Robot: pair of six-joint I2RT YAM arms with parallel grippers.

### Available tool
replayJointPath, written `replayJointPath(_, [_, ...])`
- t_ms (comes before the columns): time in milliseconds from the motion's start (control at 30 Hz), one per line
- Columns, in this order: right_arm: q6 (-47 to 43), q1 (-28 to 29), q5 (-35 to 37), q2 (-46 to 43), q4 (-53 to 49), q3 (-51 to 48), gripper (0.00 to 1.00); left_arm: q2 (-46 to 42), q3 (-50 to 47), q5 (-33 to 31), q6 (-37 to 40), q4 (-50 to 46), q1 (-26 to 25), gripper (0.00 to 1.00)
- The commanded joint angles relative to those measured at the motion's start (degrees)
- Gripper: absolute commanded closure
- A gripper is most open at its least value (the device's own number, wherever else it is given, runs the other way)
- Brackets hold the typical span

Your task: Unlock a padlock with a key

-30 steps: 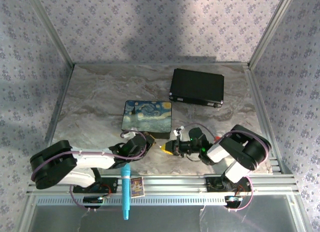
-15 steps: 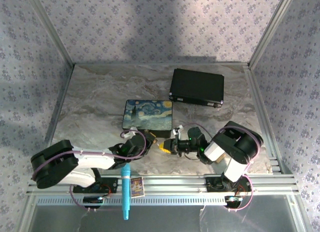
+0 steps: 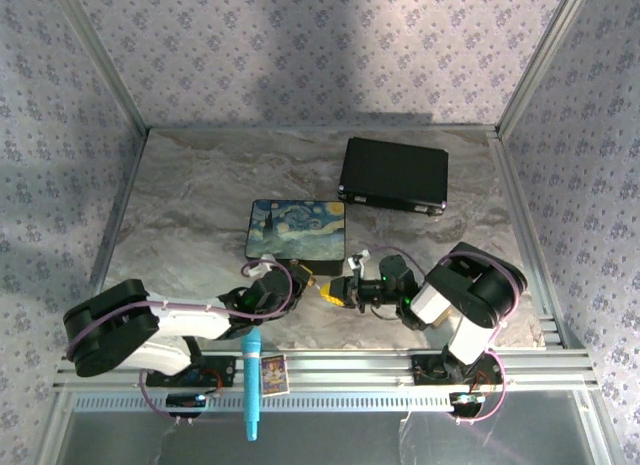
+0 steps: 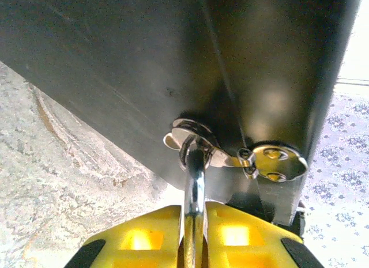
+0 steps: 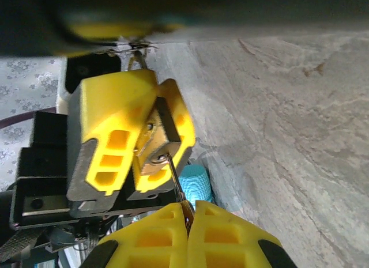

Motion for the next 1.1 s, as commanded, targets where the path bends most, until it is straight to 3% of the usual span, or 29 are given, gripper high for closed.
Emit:
replayJointPath(0, [-0.73, -0.46, -0.68, -1.45, 0.16, -0.13, 1.0, 0.07, 0.54, -1.19, -0.69, 2.96, 0.17, 1.0])
replayJointPath(867, [1.08, 0.02, -1.04, 5.42, 2.81, 5.5, 1.0, 4.33, -0.56, 1.56, -2.55, 15.97, -0.54, 1.0])
replayJointPath(1067, [1.82, -2.44, -3.32, 5.59, 3.4, 5.45, 1.0, 5.45, -0.03, 2.92, -2.0, 18.21, -0.86, 1.0])
